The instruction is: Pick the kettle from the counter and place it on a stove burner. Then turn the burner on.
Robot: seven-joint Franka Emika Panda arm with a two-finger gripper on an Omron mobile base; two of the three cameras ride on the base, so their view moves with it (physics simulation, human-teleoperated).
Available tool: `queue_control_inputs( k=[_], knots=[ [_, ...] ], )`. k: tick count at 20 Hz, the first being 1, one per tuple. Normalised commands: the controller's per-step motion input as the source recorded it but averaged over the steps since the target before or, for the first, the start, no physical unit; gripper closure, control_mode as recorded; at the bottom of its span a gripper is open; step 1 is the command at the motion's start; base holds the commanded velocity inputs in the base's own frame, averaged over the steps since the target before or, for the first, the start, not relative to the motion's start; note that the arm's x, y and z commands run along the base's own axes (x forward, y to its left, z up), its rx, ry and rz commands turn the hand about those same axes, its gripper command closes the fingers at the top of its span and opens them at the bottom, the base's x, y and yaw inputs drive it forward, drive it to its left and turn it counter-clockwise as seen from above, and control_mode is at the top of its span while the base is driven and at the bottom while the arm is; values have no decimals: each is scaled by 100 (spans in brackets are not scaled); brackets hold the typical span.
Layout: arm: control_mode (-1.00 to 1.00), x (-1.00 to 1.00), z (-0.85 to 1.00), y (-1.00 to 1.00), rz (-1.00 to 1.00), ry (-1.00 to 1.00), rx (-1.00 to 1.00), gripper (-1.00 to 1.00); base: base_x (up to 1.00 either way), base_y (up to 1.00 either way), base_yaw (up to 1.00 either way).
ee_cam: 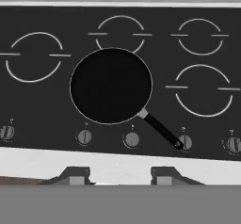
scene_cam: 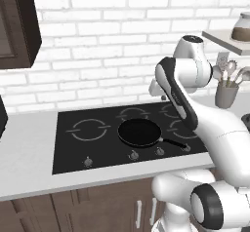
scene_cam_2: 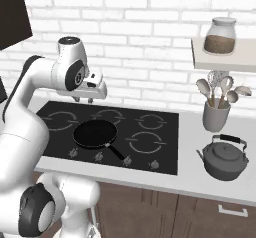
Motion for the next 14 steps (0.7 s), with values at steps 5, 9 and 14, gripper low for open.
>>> queue_control_inputs(
  k=[5,9,14],
  knots=[
    [-100,-14,0,-28,-2,-3,0,-100,0,0,0],
    [-100,-44,0,-83,-13,-15,0,-100,0,0,0],
    [-100,-37,0,-100,-26,-13,6,-100,0,0,0]
  ],
)
